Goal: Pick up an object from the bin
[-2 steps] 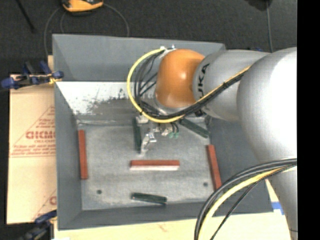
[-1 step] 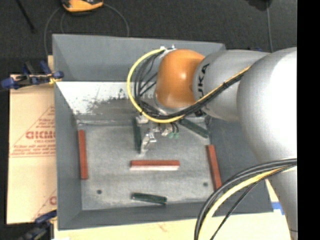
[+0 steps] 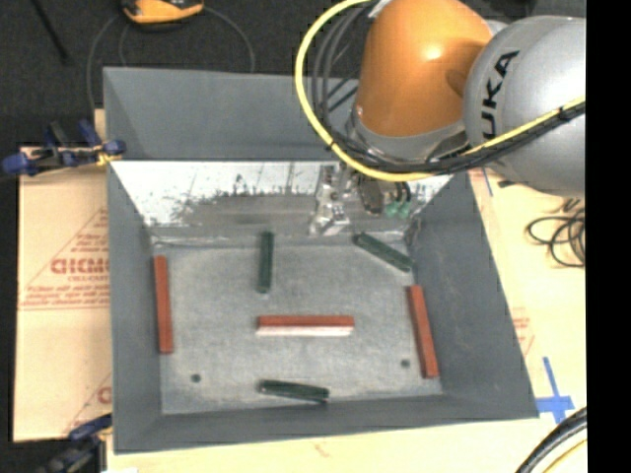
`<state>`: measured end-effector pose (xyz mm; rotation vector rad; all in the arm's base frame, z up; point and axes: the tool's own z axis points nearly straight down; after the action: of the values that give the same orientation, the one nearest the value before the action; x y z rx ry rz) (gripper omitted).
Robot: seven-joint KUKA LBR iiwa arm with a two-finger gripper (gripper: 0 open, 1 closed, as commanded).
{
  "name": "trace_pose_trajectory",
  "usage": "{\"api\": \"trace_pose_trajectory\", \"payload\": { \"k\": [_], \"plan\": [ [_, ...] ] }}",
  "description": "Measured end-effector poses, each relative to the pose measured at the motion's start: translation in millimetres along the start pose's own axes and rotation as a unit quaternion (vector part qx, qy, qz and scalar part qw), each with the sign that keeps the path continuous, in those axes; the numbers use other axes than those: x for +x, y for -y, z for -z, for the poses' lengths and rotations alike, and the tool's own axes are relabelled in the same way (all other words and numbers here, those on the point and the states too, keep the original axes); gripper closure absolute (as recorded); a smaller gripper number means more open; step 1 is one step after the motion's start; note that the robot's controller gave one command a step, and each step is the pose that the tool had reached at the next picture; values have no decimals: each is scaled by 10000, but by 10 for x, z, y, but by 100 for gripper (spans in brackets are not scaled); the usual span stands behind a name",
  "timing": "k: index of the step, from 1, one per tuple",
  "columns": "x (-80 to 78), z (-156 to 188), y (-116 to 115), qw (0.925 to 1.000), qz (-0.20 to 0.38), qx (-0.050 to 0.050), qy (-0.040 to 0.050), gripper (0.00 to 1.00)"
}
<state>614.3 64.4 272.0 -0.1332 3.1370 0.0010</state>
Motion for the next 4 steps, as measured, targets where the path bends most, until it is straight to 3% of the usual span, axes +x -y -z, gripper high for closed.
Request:
{"api": "trace_pose_trajectory", "payload": {
  "k": [1,2,3,4],
  "plan": [
    [36,603,-7,10000,-10,3,12,100],
    [94,-759,30,10000,23,-6,32,0],
    [124,-947,41,10000,28,-6,-11,0],
    [562,-1907,48,9988,493,2,39,100]
  ]
}}
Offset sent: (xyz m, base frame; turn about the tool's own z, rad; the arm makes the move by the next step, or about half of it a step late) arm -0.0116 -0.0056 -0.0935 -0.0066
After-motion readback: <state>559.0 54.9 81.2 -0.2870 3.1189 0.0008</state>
